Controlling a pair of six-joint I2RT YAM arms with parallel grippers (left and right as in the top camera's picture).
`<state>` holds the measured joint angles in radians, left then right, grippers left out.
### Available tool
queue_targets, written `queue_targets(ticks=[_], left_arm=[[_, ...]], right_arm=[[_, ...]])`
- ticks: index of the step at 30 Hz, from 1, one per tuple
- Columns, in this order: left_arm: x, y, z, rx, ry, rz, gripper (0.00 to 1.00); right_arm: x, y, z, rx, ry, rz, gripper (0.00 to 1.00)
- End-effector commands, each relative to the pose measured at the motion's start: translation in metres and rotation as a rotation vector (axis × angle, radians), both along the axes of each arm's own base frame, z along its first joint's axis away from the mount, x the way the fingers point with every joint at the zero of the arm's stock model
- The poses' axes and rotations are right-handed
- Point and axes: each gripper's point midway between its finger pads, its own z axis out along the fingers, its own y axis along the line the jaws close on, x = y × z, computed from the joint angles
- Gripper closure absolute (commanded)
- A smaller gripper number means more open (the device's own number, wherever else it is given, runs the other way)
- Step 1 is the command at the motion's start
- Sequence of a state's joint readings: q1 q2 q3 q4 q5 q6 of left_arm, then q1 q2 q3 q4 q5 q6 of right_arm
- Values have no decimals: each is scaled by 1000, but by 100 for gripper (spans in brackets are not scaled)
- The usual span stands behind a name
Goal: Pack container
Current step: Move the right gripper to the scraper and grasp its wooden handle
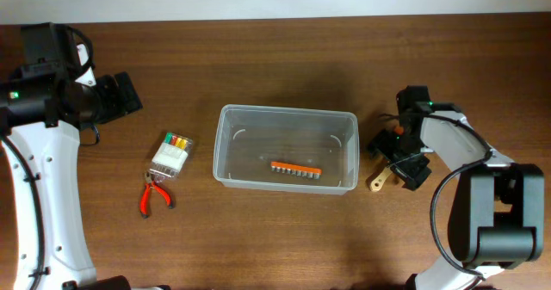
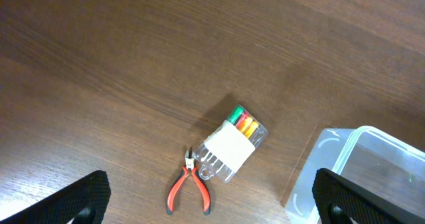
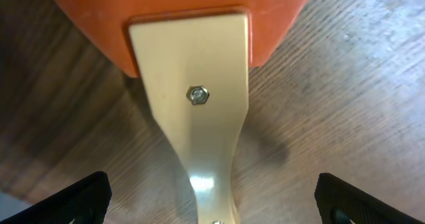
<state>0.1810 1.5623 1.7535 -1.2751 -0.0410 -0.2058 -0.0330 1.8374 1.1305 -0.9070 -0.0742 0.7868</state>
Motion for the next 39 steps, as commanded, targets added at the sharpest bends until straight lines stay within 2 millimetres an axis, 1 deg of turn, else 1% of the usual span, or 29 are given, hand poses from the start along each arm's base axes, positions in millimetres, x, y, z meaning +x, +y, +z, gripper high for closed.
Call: queue_targets(ticks=[1, 4, 9, 10, 11, 14, 16, 20, 21, 23, 27, 29, 32, 33, 39], left_arm=[[1, 3, 2, 7, -5, 8, 1], [1, 3, 2, 7, -5, 8, 1], [1, 3, 2, 7, -5, 8, 1], [1, 3, 2, 7, -5, 8, 1], [1, 3, 2, 7, -5, 8, 1], [1, 3, 2, 7, -5, 8, 1], [1, 3, 2, 7, -5, 8, 1], [1, 3, 2, 7, -5, 8, 1], [1, 3, 2, 7, -5, 8, 1], [1, 3, 2, 7, -5, 8, 1], [1, 3, 2, 7, -5, 8, 1], [1, 3, 2, 7, -5, 8, 1], [1, 3, 2, 7, -5, 8, 1], [1, 3, 2, 7, -5, 9, 1], [1, 3, 2, 7, -5, 8, 1]], right_arm=[[-5, 1, -9, 7, -3, 48, 1], [-5, 1, -15, 6, -14, 58, 1], [-8, 1, -17, 6, -8, 58, 0], [-8, 1, -17, 6, -8, 58, 2], [-8, 1, -17, 6, -8, 58, 7], [-8, 1, -17, 6, -8, 58, 26], [-8, 1, -17, 7, -8, 58, 34], [-8, 1, -17, 7, -8, 58, 45], [-8, 1, -17, 7, -8, 58, 51], [-8, 1, -17, 7, -8, 58, 60], [-9, 1, -17, 7, -5, 58, 65], [-9, 1, -17, 7, -4, 58, 75], [-9, 1, -17, 7, -4, 58, 79], [-9, 1, -17, 7, -4, 58, 83], [-9, 1, -17, 7, -4, 58, 86]])
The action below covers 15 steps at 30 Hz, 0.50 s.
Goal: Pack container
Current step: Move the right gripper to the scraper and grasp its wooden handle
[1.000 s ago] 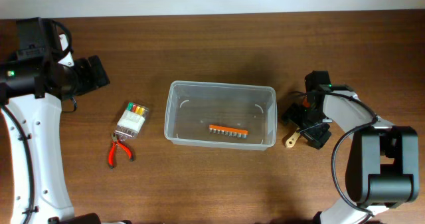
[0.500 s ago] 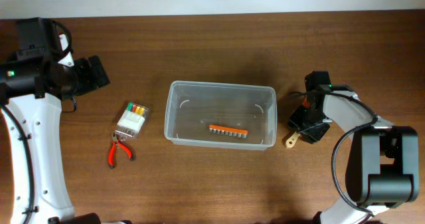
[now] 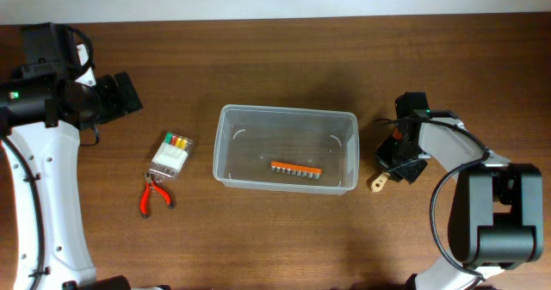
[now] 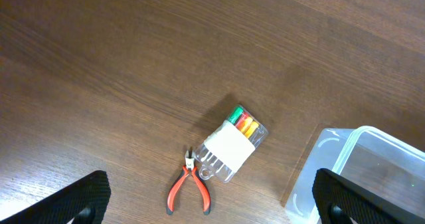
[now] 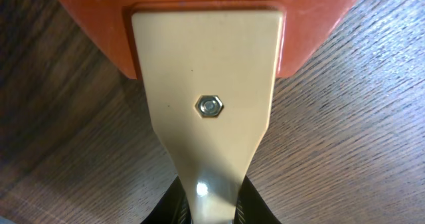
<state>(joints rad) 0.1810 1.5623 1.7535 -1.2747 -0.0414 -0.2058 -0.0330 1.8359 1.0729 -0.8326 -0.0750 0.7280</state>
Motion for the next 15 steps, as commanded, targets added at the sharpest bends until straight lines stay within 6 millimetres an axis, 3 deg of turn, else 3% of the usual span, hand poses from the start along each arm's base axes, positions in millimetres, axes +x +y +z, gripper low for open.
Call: queue_targets(ticks=[1, 3, 7, 10, 15], left_arm=[[1, 3, 2, 6, -5, 8, 1], [1, 3, 2, 6, -5, 8, 1], [1, 3, 2, 6, -5, 8, 1], [1, 3, 2, 6, -5, 8, 1], [1, 3, 2, 6, -5, 8, 1]], right_arm=[[-7, 1, -5, 4, 19, -1, 87], [-7, 1, -5, 4, 19, -1, 96], [-6, 1, -5, 4, 17, 0, 96], [5, 0, 0, 2, -21, 43, 96], [42, -8, 38, -41, -119, 155, 96]])
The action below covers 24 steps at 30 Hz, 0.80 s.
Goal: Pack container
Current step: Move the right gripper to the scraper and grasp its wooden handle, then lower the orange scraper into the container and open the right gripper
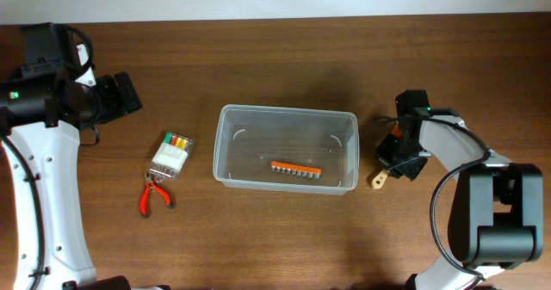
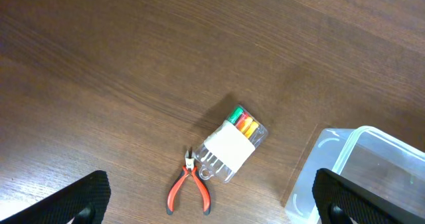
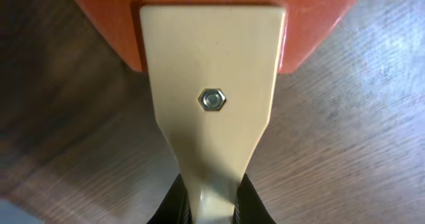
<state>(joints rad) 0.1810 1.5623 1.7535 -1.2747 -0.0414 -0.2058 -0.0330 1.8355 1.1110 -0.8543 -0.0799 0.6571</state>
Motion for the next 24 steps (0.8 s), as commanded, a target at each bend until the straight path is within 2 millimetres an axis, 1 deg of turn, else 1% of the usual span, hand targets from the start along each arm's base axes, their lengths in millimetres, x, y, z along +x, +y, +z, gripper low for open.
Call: queue_targets(ticks=[1, 2, 3, 6, 7, 8, 9, 12, 13, 15, 18, 19, 21, 22, 24], left_arm=[[1, 3, 2, 6, -5, 8, 1], [1, 3, 2, 6, -5, 8, 1], [1, 3, 2, 6, -5, 8, 1], [1, 3, 2, 6, -5, 8, 1], [1, 3, 2, 6, -5, 8, 1], [1, 3, 2, 6, -5, 8, 1], [1, 3, 2, 6, -5, 8, 1], [1, 3, 2, 6, -6, 8, 1], [1, 3, 2, 6, -6, 8, 1], [1, 3, 2, 7, -6, 8, 1], [1, 3, 2, 6, -6, 8, 1], [1, 3, 2, 6, -6, 8, 1], [1, 3, 2, 6, -6, 8, 1], [1, 3, 2, 7, -6, 8, 1], [1, 3, 2, 6, -6, 8, 1]], right_arm=[[41, -12, 42, -69, -117, 101, 96], [48, -16, 55, -96, -137, 120, 96], [58, -19, 73, -119, -172, 160, 96], [85, -14, 125, -154, -292, 340, 96], [94, -6, 146, -160, -342, 445, 96], [98, 1, 159, -160, -374, 524, 96], [102, 19, 182, -159, -426, 689, 96], [100, 48, 211, -170, -473, 900, 96], [97, 63, 220, -177, -488, 990, 96], [89, 94, 230, -185, -509, 1170, 96], [67, 144, 228, -185, -508, 1487, 96], [58, 162, 225, -181, -503, 1605, 96], [41, 188, 217, -174, -490, 1792, 96], [27, 207, 209, -163, -474, 1936, 96], [12, 223, 193, -144, -440, 2078, 96]])
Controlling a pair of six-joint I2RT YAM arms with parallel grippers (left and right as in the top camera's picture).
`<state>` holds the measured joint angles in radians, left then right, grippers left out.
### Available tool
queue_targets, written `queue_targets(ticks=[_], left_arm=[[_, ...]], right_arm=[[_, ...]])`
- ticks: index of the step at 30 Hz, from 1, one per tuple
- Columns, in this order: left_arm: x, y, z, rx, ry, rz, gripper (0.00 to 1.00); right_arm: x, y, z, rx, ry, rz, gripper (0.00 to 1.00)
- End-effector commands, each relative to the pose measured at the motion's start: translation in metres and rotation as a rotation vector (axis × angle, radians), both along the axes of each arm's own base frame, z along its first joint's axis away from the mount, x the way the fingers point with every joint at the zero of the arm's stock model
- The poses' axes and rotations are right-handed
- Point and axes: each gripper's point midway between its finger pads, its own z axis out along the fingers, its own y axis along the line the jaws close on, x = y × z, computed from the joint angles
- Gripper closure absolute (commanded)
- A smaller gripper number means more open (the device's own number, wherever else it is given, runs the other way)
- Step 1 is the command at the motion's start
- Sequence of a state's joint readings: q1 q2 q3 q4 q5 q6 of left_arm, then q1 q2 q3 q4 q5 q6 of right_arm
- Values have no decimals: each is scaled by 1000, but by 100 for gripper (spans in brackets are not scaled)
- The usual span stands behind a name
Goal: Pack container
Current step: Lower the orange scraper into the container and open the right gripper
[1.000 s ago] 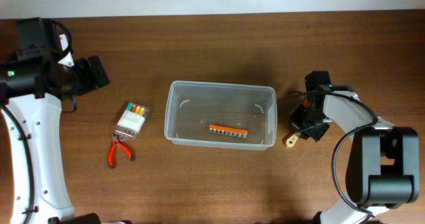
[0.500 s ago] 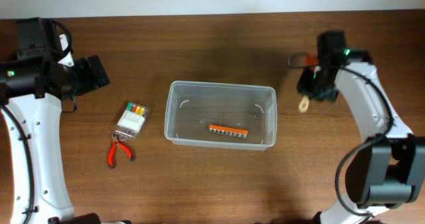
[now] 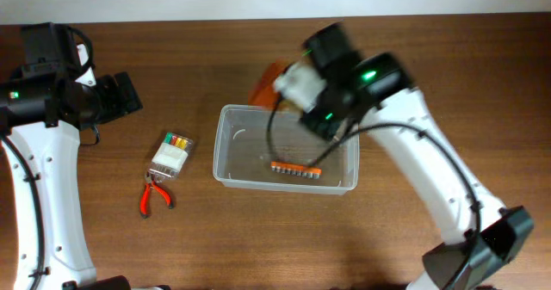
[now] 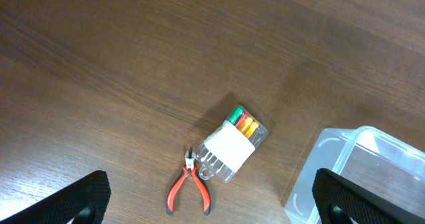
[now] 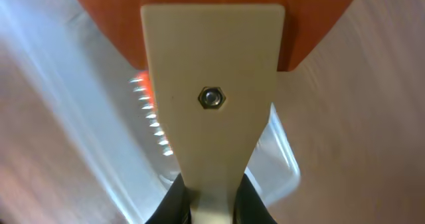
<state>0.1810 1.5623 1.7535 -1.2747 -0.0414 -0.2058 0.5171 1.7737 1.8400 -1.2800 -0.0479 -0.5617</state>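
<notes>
My right gripper (image 5: 207, 203) is shut on the cream handle of an orange-bladed scraper (image 5: 212, 64). In the overhead view the scraper (image 3: 265, 82) hangs over the far left rim of the clear plastic container (image 3: 225, 144), the right gripper (image 3: 297, 88) beside it, blurred. An orange strip of bits (image 3: 295, 169) lies inside the container. A pack of coloured markers (image 4: 232, 144) and red pliers (image 4: 189, 187) lie on the table left of it. My left gripper (image 4: 212, 207) is open, high above them.
The wooden table (image 3: 387, 238) carries only these things. The left arm (image 3: 52, 101) stands at the far left edge, and the right arm reaches across from the lower right corner over the container's right half.
My right gripper was down at the table right of the container, shut on the scraper's handle. Now it holds the scraper in the air over the container's far left rim. The left arm has not moved.
The right gripper stood open around the scraper lying on the table right of the container. Then it was shut on the handle and stayed there. Now the scraper is lifted off the table and held above the container. The left gripper stayed open throughout.
</notes>
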Motion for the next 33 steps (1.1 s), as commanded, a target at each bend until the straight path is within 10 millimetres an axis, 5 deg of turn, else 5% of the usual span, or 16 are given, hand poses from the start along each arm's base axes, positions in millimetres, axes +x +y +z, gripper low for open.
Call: queue_targets(ticks=[1, 9, 14, 20, 23, 24, 29, 33], left_arm=[[1, 3, 2, 6, -5, 8, 1], [1, 2, 2, 6, -3, 8, 1], [0, 2, 1, 5, -1, 8, 1], [0, 2, 1, 5, -1, 8, 1], [0, 2, 1, 6, -1, 8, 1], [0, 2, 1, 6, -1, 8, 1], [0, 2, 1, 7, -1, 7, 1], [0, 2, 1, 47, 11, -73, 1]], right_arm=[[-24, 25, -26, -101, 9, 352, 96], [-26, 16, -115, -170, 146, 379, 96], [-22, 7, -142, -178, 175, 353, 96], [-18, 3, -143, -172, 176, 335, 66], [-18, 3, -143, -171, 174, 335, 30], [-17, 3, -143, -170, 171, 335, 5], [-4, 2, -130, -174, 130, 229, 1], [16, 6, -80, -135, 28, 102, 1]])
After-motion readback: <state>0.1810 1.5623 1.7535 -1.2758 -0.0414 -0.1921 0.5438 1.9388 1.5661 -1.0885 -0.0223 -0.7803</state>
